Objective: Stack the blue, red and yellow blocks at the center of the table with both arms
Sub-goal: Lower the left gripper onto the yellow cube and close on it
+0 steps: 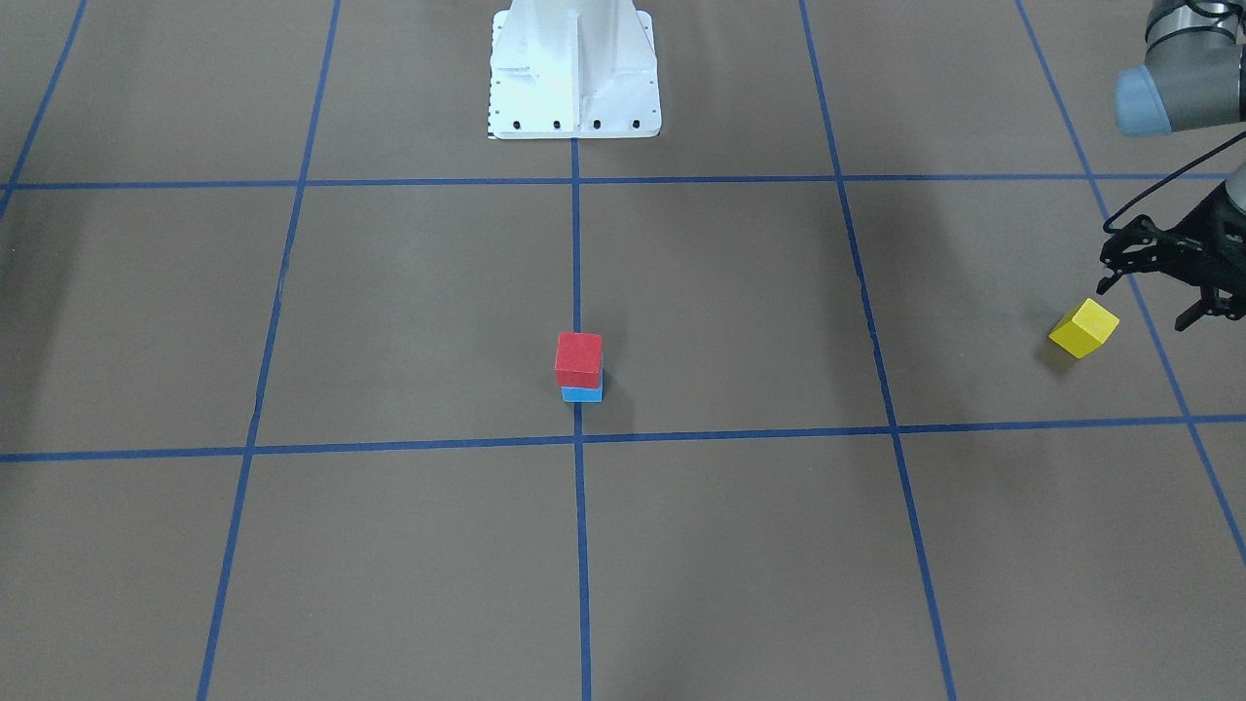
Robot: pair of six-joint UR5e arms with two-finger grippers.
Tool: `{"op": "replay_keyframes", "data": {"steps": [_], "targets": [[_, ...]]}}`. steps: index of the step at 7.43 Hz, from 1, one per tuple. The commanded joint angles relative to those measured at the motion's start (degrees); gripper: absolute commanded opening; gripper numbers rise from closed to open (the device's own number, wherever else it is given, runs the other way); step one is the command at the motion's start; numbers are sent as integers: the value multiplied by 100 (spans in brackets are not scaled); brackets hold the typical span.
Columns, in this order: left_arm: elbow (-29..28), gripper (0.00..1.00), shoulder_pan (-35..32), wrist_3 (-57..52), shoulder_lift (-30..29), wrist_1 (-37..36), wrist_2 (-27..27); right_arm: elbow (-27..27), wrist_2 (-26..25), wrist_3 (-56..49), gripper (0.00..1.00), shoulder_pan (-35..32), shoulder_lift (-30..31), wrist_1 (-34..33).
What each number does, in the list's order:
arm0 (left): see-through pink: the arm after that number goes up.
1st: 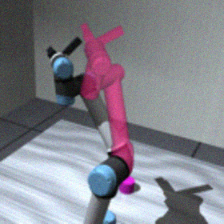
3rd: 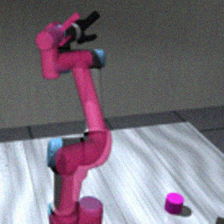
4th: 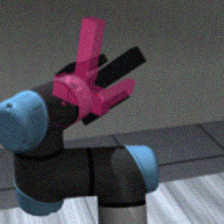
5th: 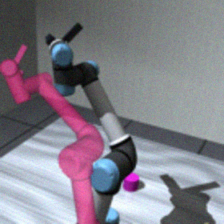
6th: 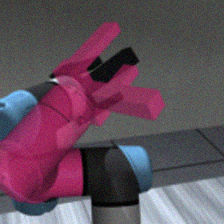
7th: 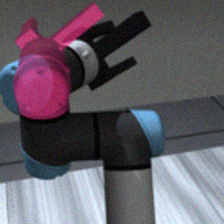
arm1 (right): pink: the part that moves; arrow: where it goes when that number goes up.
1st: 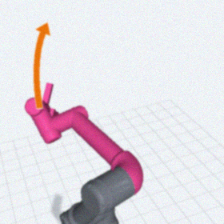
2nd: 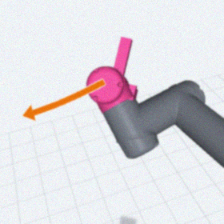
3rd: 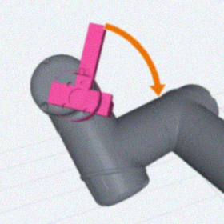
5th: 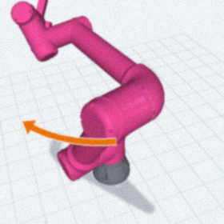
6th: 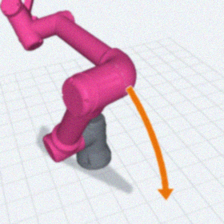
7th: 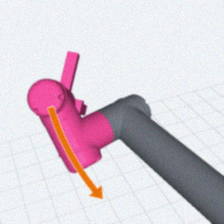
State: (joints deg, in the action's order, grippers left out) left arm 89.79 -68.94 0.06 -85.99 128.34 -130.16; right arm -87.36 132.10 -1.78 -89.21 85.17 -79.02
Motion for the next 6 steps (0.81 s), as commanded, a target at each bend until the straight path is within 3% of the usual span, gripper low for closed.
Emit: {"op": "replay_keyframes", "data": {"steps": [1, 5, 6], "targets": [[-137, 100, 56, 11, 47, 332, -132, 0, -9, -7, 100, 0, 8, 10], [-391, 100, 363, 316, 3, 569, -71, 0, -9, -7, 100, 0, 17, 10], [-549, 100, 590, 641, 12, 961, 147, 0, -9, -7, 100, 0, 26, 10]]}}
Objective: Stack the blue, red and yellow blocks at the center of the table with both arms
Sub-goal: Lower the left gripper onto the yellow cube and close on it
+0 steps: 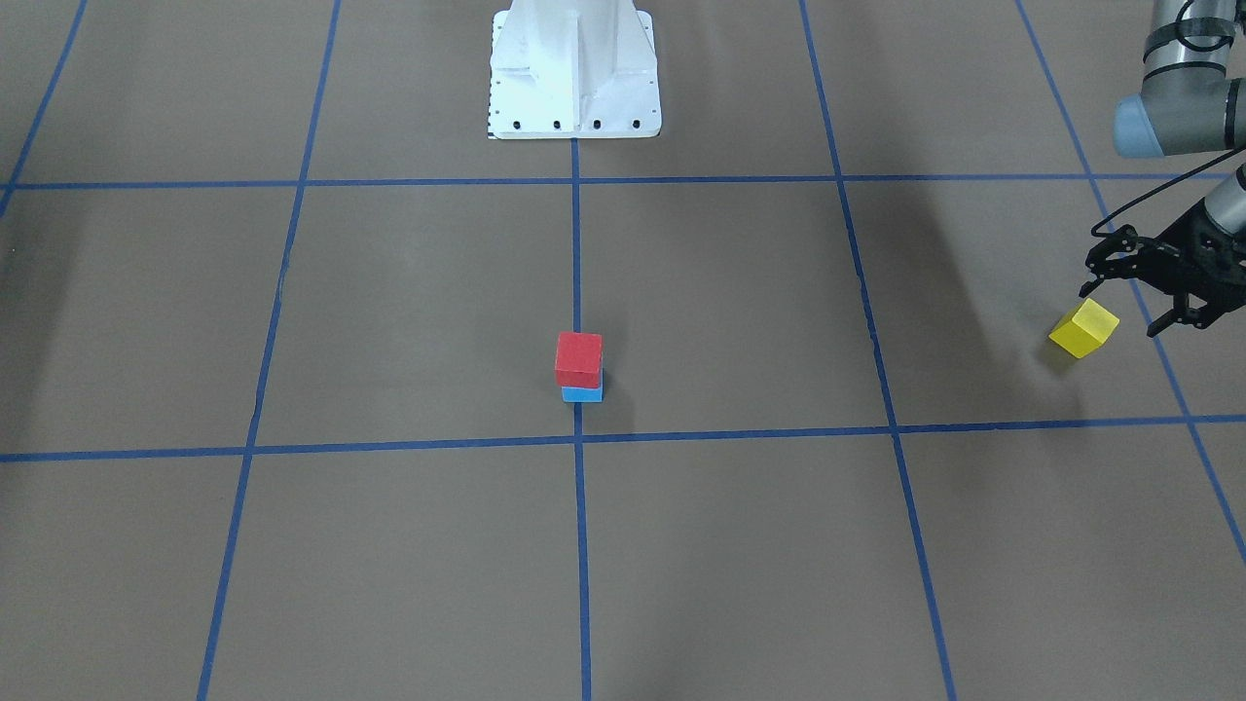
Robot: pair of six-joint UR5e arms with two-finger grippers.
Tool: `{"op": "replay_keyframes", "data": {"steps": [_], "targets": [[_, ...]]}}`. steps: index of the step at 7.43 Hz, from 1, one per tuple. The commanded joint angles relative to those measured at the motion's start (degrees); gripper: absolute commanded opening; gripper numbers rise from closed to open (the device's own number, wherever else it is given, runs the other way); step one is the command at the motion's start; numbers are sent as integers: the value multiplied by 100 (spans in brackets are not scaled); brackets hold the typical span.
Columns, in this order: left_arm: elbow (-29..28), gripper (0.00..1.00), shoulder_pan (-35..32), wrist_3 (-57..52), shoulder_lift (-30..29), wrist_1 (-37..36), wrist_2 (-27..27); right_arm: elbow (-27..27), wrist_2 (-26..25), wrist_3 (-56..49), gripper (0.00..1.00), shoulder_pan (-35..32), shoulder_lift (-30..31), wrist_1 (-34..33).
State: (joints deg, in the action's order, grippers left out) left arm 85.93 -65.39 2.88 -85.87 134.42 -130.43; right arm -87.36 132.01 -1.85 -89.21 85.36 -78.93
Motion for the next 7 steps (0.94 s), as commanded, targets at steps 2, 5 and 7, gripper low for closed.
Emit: {"op": "replay_keyframes", "data": {"steps": [2, 5, 7], "targets": [[-620, 100, 299, 345, -26, 891, 246, 0, 0, 0, 100, 0, 7, 0], [-639, 100, 369, 397, -192, 876, 211, -9, 0, 0, 100, 0, 16, 0], [-753, 99, 518, 371, -281, 884, 229, -9, -9, -9, 100, 0, 33, 9]]}}
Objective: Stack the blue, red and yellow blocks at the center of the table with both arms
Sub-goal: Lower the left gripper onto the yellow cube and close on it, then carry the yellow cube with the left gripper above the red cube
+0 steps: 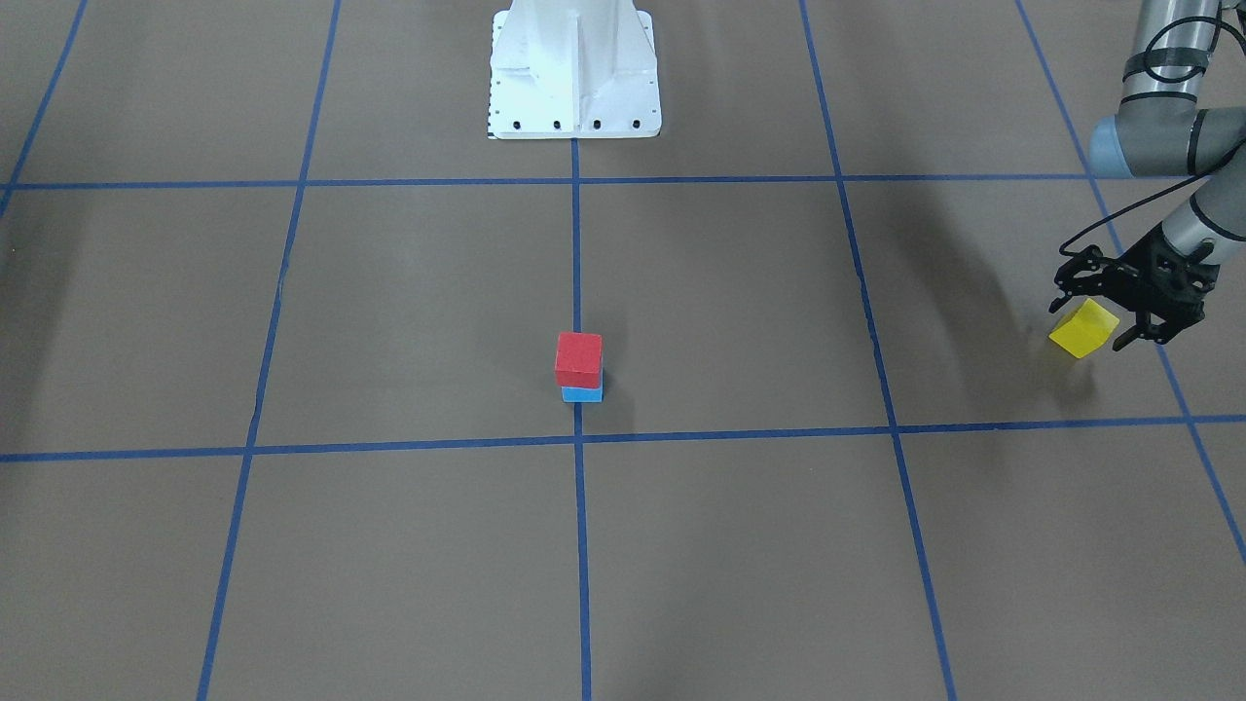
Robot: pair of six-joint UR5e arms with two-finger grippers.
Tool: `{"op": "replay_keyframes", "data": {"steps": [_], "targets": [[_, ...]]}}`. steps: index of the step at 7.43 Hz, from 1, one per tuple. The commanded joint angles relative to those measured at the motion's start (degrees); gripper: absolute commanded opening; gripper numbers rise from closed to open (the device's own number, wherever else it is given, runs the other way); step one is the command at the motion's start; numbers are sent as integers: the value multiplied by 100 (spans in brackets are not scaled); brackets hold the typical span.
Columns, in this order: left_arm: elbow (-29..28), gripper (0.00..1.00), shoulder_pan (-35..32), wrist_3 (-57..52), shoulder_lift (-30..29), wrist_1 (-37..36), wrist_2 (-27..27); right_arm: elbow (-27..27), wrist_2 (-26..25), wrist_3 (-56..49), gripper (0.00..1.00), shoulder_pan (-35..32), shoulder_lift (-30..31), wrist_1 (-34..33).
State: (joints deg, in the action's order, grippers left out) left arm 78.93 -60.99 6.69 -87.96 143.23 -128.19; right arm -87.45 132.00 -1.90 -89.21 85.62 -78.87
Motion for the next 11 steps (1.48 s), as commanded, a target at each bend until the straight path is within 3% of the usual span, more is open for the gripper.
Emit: {"op": "replay_keyframes", "data": {"steps": [1, 2, 3, 4, 5, 6, 8, 9, 11], "targets": [[-61, 97, 87, -36, -72, 12, 14, -1, -7, -3, 100, 0, 7, 3], [-61, 84, 87, -37, -55, 29, 5, -1, -7, -3, 100, 0, 7, 3], [-61, 61, 87, -37, -11, 29, 5, -1, 2, -3, 100, 0, 7, 3], [-53, 34, 87, -37, 6, 29, -21, -1, 2, -3, 100, 0, 7, 3], [8, 0, 79, -19, -28, -6, -56, -1, 2, -3, 100, 0, 7, 3], [235, 0, 70, 42, -142, -276, -318, -1, -7, -3, 100, 0, 7, 3], [954, 0, -228, 51, -991, -2219, -391, -1, 2, 5, 100, 0, 7, 3], [1437, 0, -229, 626, -1396, -3074, -373, -1, 2, 6, 100, 0, 16, -5], [1705, 0, 6, 2390, -2518, -3844, -85, -1, 2, 6, 100, 0, 25, -5]]}}
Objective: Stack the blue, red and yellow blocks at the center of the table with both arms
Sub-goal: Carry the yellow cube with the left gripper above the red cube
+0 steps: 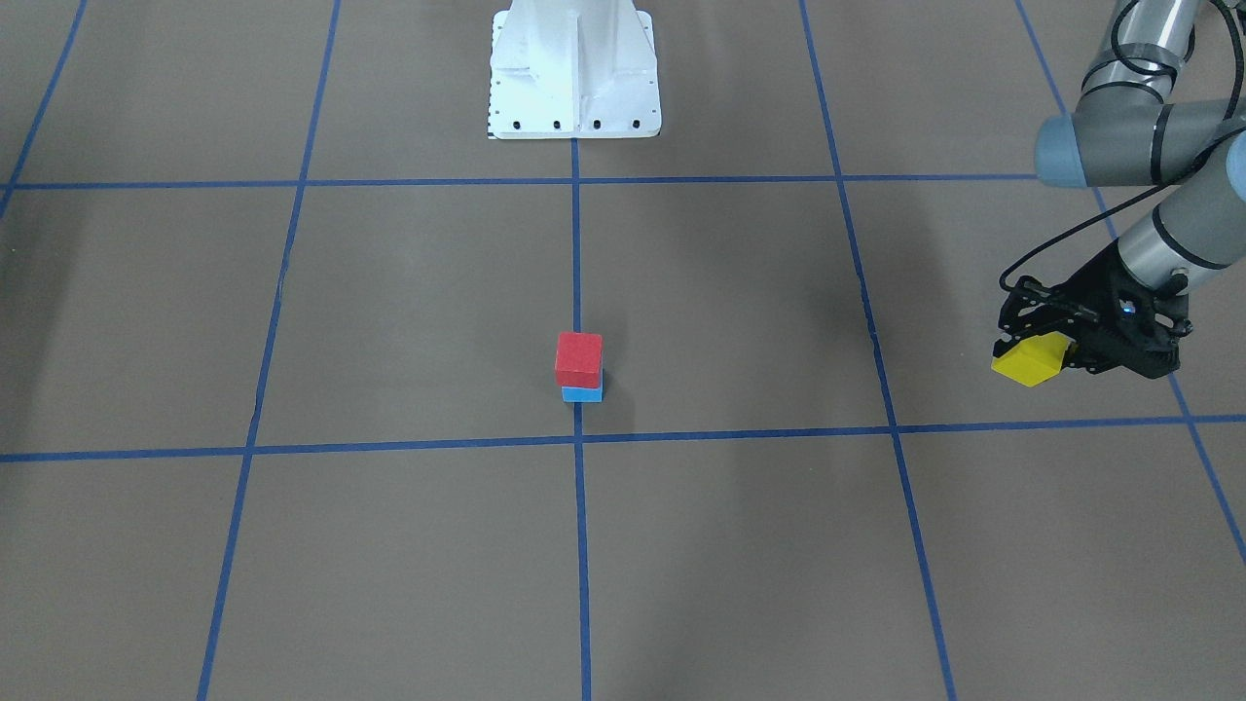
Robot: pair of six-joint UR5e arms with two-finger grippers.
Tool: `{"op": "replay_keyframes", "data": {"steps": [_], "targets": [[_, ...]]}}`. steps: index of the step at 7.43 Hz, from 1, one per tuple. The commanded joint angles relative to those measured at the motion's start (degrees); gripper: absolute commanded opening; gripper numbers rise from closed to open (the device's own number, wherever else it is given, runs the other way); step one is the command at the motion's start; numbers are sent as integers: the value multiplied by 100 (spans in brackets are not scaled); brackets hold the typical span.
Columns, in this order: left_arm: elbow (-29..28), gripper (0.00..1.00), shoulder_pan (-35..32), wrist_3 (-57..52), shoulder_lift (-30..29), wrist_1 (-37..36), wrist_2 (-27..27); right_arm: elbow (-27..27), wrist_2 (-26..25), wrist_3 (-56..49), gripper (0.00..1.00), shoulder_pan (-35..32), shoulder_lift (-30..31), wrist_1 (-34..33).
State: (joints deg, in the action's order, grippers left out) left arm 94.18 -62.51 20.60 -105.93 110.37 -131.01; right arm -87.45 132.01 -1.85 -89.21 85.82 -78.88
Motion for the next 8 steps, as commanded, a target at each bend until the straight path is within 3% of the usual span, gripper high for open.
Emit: {"op": "replay_keyframes", "data": {"steps": [1, 3, 5, 6, 8], "targets": [[171, 0, 717, 1730, -1353, -1100, 582, 0, 0, 9, 100, 0, 5, -5], [-256, 0, 1922, 3145, -2872, -1911, 1470, 0, 0, 0, 100, -9, 13, -5], [-1615, 0, 2426, 3853, -4272, -1879, 1893, 0, 9, 0, 100, 0, 31, -5], [-1944, 0, 2524, 3916, -4495, -1835, 2008, 0, 9, 0, 100, 0, 31, -5], [-1964, 0, 2647, 3917, -4462, -1843, 2027, 0, 9, 9, 100, -9, 49, -5]]}}
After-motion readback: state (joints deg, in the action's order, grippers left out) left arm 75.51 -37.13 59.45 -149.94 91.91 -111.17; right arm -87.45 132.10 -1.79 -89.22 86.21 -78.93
